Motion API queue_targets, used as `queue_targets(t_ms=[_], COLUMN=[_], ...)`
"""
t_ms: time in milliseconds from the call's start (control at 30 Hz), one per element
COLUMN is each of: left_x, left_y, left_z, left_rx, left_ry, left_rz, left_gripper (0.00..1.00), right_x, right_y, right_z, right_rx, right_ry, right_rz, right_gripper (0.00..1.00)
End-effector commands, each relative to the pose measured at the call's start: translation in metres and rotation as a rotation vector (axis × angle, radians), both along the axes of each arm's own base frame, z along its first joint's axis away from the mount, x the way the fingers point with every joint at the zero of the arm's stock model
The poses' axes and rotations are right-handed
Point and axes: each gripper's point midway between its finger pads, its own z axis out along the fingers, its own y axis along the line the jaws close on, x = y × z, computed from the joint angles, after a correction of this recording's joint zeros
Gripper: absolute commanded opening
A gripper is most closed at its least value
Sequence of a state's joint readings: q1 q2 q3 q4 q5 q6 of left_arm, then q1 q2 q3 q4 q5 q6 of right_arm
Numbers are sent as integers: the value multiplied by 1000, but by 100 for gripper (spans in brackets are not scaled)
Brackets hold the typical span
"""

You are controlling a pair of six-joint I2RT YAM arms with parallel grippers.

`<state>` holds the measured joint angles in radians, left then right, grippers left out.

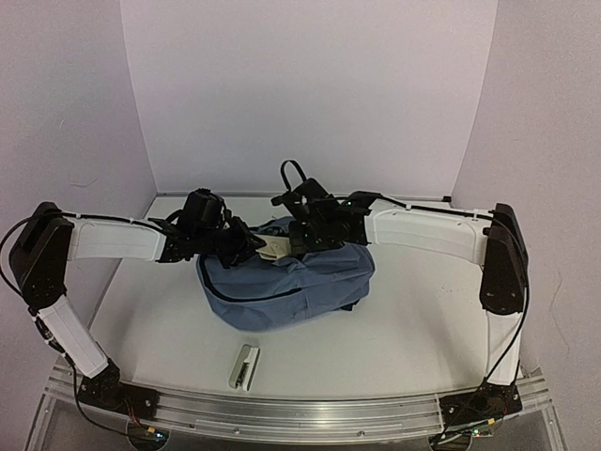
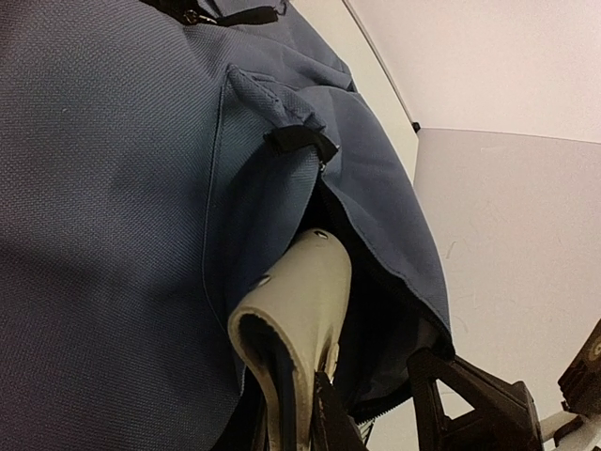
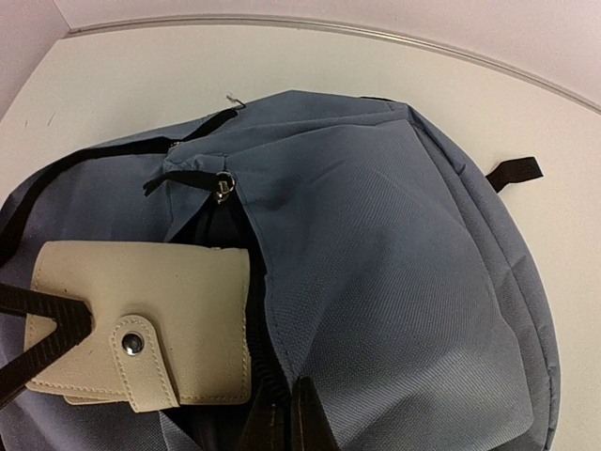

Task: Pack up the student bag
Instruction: Place the personal item in the student bag.

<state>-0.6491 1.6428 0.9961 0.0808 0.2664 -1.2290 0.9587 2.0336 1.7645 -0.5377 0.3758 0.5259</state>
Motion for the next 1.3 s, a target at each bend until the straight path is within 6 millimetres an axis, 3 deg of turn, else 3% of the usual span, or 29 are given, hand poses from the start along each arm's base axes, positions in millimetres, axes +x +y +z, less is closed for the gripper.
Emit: queue_targets(t_ms=[0,567,633,833,933,1033,1267], left_x=[-10,22,22,15,12,9,10], left_y=[-4,-73,-73,-47,-36,-32,-42], left_z=[-6,4,1,6,11,13,-2], left_rx=[14,-34,-10,119,165,175,175], left_ry=[24,-57,-59,-101,-120,-128,-94], left_rz=[-33,-90,-101,-81,-73,-71,-111], left_gripper=[0,1,9,51,60,59,46], right_x=[15,9,9,7,6,6,5], right_y=[-11,-6,-7,-10,-11,-11,-10], right_z=[61,51,51,56,56,56,54], right_rx=[123,160,161,168,168,168,171], right_ry=[-118,-85,-86,-93,-93,-93,-86], right_rz=[-65,-38,-39,-41,-42,-42,-37], right_gripper=[0,0,0,0,0,0,0])
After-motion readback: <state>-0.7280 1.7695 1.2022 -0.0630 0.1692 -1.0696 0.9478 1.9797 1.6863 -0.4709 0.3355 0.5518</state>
